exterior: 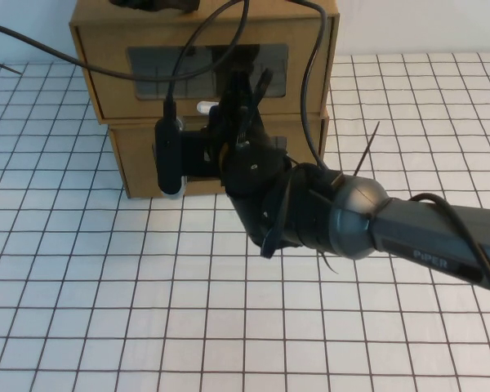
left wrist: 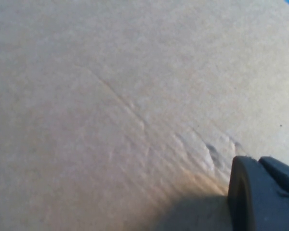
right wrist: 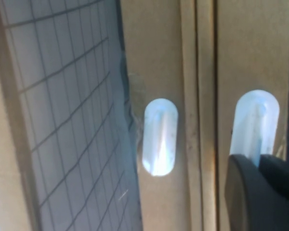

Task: Open the shoe box
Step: 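Pull the top drawer of the cardboard box fully open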

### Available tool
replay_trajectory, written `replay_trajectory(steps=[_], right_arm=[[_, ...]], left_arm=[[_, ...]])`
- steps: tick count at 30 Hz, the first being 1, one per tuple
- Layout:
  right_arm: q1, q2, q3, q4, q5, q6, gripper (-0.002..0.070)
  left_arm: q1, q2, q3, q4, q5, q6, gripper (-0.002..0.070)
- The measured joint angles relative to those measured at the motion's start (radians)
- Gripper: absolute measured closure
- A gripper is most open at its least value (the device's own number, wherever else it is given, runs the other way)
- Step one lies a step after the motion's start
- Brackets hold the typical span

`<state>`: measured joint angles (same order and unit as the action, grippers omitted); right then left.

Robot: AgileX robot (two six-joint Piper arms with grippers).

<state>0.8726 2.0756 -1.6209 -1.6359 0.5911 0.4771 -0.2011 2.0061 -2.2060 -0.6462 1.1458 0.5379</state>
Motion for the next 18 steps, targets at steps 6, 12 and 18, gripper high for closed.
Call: replay_trajectory(steps=[6, 12, 18], right_arm=[[0.036, -0.069, 0.079, 0.029, 0.017, -0.004, 0.0673], [0.094, -0.180, 0.224, 0.085, 0.035, -0.004, 0.0673], [0.190, -0.299, 0.387, 0.120, 0.070, -0.004, 0.0672]], left_arm=[[0.000, 0.000, 0.000, -0.002, 0.016, -0.017, 0.0677], [0.000, -0.002, 0.000, -0.008, 0.032, -0.023, 0.0677], [0.000, -0.002, 0.000, -0.011, 0.038, -0.030, 0.0677]])
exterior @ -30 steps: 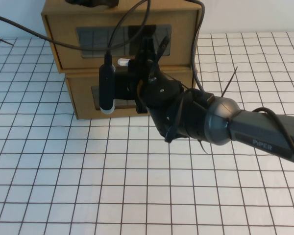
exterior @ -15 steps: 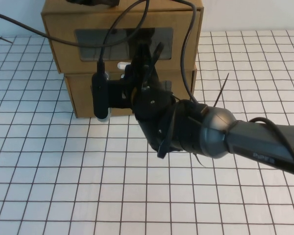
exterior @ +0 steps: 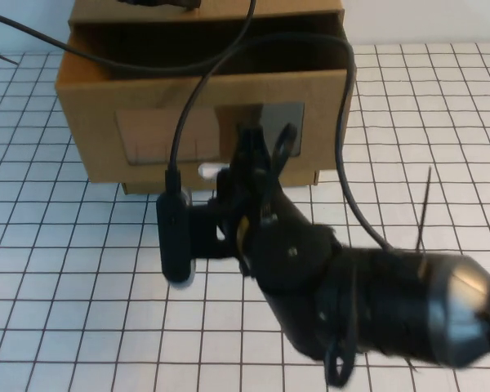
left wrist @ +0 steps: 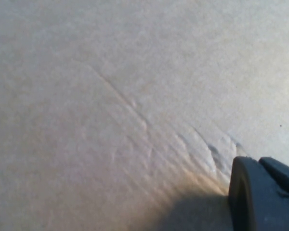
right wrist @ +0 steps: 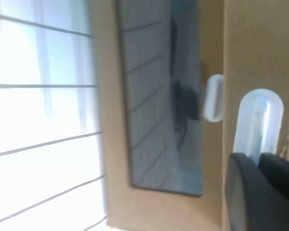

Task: Open the shoe box
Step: 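Pull the top drawer of the cardboard box fully open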

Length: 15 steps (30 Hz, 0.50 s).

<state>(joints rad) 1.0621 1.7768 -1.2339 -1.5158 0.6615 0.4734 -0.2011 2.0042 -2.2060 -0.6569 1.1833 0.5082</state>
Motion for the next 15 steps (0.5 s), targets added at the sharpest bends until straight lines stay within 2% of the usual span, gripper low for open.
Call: replay_trajectory(steps=[11, 15], right_arm=[[0.197, -0.073, 0.152, 0.127, 0.140, 0.097, 0.0671], [0.230, -0.073, 0.159, 0.151, 0.202, 0.123, 0.0671]], left_arm=[[0.000, 0.000, 0.000, 0.000, 0.004, -0.006, 0.0677], [0.000, 0.000, 0.000, 0.000, 0.004, -0.006, 0.0677]])
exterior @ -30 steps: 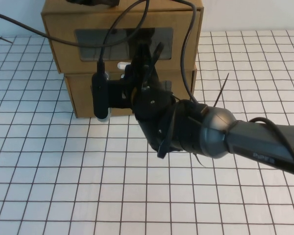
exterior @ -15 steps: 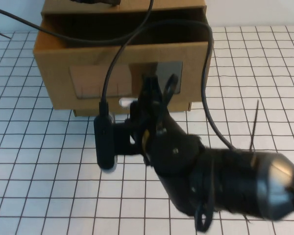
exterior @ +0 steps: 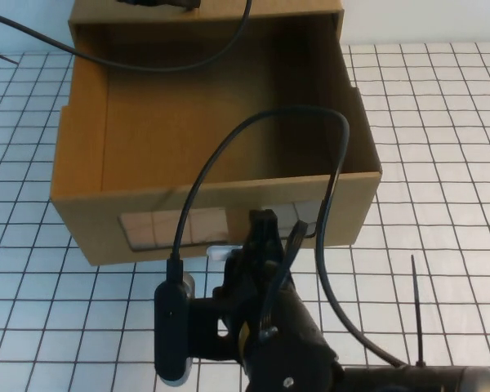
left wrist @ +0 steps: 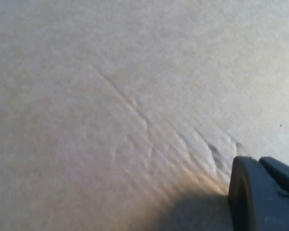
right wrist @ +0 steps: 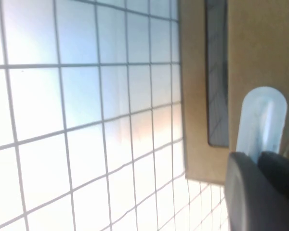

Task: Open the shoe box
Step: 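Pull the top drawer of the cardboard box fully open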

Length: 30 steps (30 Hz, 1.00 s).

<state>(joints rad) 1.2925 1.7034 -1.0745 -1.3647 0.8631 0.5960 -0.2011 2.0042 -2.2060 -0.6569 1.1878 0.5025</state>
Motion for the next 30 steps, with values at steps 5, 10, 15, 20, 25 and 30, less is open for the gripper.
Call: replay_trajectory(steps=[5, 10, 15, 20, 25, 30], right_arm=[[0.013, -0.019, 0.000, 0.051, 0.051, 0.046, 0.0622], [0.024, -0.086, 0.000, 0.152, 0.060, 0.053, 0.0505], [0.052, -0.184, 0.000, 0.219, 0.061, 0.053, 0.0465], [0.083, -0.293, -0.007, 0.237, 0.082, 0.057, 0.0493], [0.022, -0.350, -0.069, 0.265, 0.138, 0.062, 0.0582], [-0.150, -0.396, -0.150, 0.376, 0.145, 0.026, 0.0665]], left_arm=[[0.000, -0.002, 0.000, -0.001, 0.000, 0.000, 0.0677], [0.000, -0.011, -0.023, 0.010, 0.019, 0.000, 0.0677], [0.000, -0.028, -0.118, 0.017, 0.057, -0.002, 0.0677], [0.000, -0.078, -0.201, 0.010, 0.071, -0.005, 0.0677], [-0.003, -0.154, -0.213, 0.049, 0.076, -0.010, 0.0677], [-0.023, -0.255, -0.209, 0.162, 0.081, -0.029, 0.0677]])
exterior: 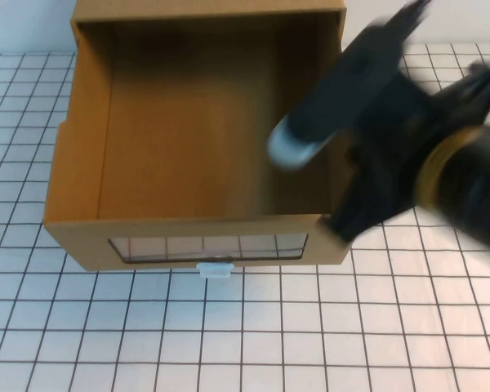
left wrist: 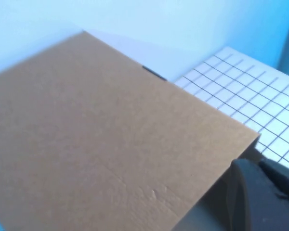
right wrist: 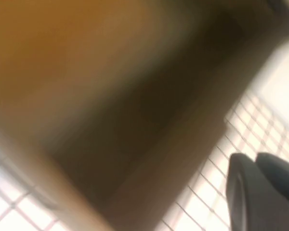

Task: Open the shoe box
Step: 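Pull the top drawer of the cardboard box fully open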

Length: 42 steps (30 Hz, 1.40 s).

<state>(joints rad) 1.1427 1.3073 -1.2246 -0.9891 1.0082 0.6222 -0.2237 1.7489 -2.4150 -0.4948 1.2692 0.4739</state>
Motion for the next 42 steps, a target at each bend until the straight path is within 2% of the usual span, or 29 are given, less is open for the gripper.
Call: replay_trajectory(steps=[4, 8, 15, 23, 27, 35, 40, 42], right_arm=[[-0.194, -0.040, -0.037, 0.153, -0.017, -0.101, 0.0683], [-0.395, -0.090, -0.039, 0.388, -0.041, -0.227, 0.0687], [-0.658, -0.251, 0.072, 0.713, -0.145, -0.366, 0.0687], [-0.703, -0.547, 0.397, 0.859, -0.394, -0.375, 0.0689], [-0.703, -0.700, 0.569, 0.894, -0.498, -0.375, 0.0689], [-0.703, -0.980, 0.847, 0.919, -0.641, -0.375, 0.0689], [-0.703, -1.084, 0.950, 0.937, -0.718, -0.375, 0.0689], [-0.703, -1.096, 0.967, 0.952, -0.742, -0.375, 0.0689]], left_arm=[[-0.005, -0.108, 0.070, 0.034, 0.000, 0.000, 0.0677], [-0.008, -0.273, 0.262, 0.086, -0.021, 0.000, 0.0677], [-0.008, -0.630, 0.815, 0.133, -0.346, 0.055, 0.0677], [-0.008, -1.092, 1.531, 0.125, -0.904, 0.087, 0.0677], [-0.008, -1.311, 1.836, 0.121, -1.091, 0.090, 0.0677], [-0.008, -1.669, 2.233, 0.114, -1.165, 0.088, 0.0677], [-0.008, -1.753, 2.416, 0.110, -1.244, 0.010, 0.0677], [-0.008, -1.754, 2.436, 0.112, -1.216, 0.005, 0.0677]])
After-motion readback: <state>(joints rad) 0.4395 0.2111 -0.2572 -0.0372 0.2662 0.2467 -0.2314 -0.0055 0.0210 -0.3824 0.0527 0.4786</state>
